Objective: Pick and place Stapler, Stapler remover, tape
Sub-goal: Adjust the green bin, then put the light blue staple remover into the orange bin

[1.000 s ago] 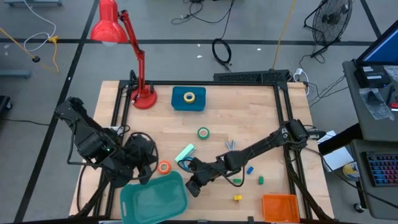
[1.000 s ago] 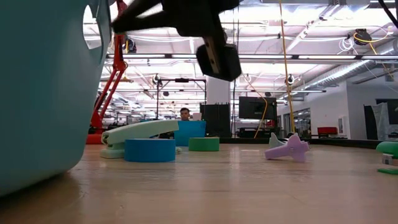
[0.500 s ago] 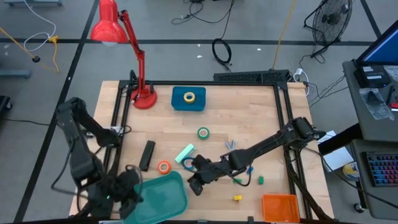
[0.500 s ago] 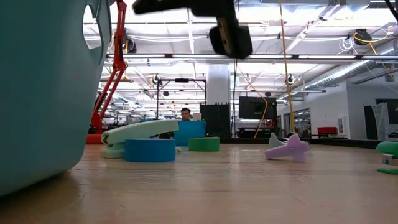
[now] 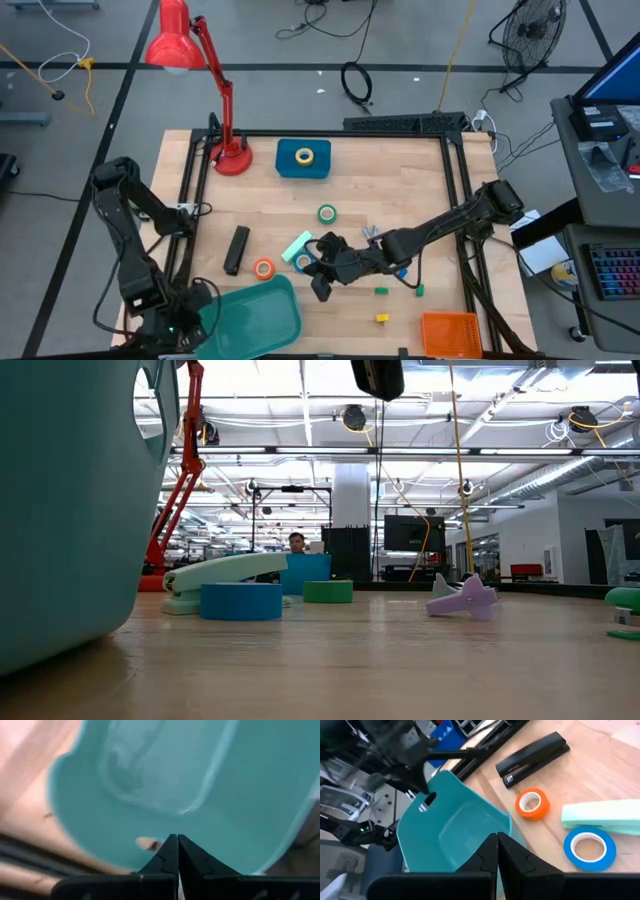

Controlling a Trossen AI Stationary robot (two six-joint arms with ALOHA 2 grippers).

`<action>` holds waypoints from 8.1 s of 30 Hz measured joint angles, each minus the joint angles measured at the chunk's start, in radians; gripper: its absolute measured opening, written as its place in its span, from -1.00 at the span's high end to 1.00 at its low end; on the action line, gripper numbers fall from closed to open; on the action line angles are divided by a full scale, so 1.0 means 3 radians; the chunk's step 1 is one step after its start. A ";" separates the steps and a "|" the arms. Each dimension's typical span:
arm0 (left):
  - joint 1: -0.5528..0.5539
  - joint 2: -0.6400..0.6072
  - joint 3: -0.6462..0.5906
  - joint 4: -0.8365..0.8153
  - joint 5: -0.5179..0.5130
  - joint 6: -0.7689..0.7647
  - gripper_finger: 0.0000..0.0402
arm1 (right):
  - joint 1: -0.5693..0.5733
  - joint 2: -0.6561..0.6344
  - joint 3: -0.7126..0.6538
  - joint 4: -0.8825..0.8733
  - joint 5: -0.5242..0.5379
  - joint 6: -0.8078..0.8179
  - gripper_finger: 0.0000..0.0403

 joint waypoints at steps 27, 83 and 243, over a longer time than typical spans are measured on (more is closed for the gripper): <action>-0.0049 -0.0134 0.0044 -0.1318 0.0536 0.0186 1.00 | 0.0000 0.0004 0.0000 0.0000 -0.0008 -0.0017 1.00; 0.2243 -0.0017 0.0202 -0.0127 0.0044 0.2960 1.00 | 0.0262 -0.0511 -0.0003 -0.0130 0.0854 -0.0259 1.00; 0.4224 -0.0285 0.0203 0.1162 0.0291 0.4238 0.89 | -0.1285 -0.1213 -0.2136 -0.1244 -0.1081 0.0570 0.35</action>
